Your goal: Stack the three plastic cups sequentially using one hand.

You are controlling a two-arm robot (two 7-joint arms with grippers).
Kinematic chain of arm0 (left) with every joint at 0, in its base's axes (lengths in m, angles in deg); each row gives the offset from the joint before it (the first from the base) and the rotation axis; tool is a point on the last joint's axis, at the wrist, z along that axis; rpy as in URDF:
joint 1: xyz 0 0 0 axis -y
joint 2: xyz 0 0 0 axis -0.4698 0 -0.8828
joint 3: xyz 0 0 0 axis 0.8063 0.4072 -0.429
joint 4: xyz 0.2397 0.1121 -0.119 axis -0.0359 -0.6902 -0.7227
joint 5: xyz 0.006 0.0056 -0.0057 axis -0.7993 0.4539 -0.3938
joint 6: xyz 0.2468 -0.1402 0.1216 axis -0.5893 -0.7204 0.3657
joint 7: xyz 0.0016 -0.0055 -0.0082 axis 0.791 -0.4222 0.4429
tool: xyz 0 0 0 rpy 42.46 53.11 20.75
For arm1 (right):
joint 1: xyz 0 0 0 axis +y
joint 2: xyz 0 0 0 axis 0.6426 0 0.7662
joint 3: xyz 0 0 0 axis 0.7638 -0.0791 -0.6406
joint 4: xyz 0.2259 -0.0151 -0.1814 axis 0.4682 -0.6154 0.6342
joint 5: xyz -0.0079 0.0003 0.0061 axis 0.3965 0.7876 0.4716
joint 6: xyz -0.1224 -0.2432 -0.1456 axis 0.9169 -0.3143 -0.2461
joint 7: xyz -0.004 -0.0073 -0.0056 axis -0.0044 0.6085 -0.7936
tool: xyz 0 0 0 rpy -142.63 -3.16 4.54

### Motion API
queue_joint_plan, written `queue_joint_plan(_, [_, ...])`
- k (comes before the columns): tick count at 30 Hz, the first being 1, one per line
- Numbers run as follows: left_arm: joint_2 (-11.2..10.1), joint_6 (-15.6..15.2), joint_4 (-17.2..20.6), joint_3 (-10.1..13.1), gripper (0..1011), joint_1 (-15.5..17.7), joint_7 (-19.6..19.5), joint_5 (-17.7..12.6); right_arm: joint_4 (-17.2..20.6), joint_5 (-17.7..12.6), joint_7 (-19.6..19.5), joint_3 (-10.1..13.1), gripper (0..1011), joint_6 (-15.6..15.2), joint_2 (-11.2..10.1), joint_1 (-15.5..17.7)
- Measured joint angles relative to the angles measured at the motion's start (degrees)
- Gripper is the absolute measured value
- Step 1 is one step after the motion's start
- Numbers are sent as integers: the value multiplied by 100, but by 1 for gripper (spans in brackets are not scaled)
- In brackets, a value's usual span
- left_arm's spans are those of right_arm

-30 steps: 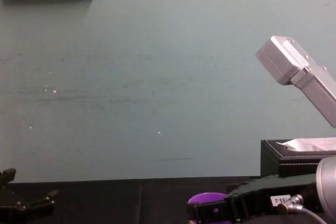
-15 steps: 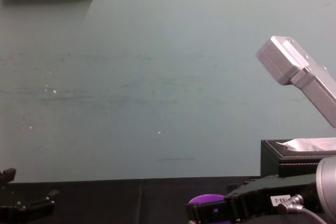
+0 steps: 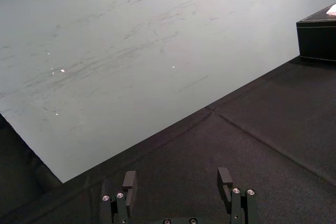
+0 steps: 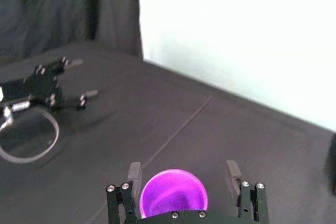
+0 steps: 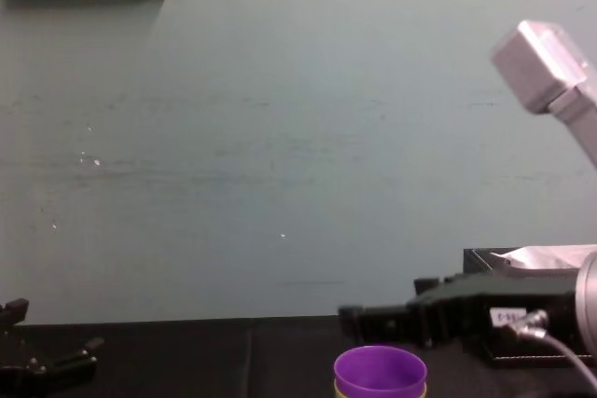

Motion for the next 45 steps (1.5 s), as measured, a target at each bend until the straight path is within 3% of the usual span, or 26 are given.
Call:
queue_joint_plan(13, [0,0,0,0,1000,0,0,0,41,142,-636,574,1003,1072,339,447])
queue_joint_plan(19, [0,0,0,0,1000,1,0,0,-42,352,-951,821,1002,1361,436,636])
queue_joint_plan(35, [0,0,0,0,1000,0,0,0,-570,687,-1207,1243,1003,1295,503,823])
queue_joint_plan(45, [0,0,0,0,1000,0,0,0,-646,749,-1142,1323,1003,1234,525,832])
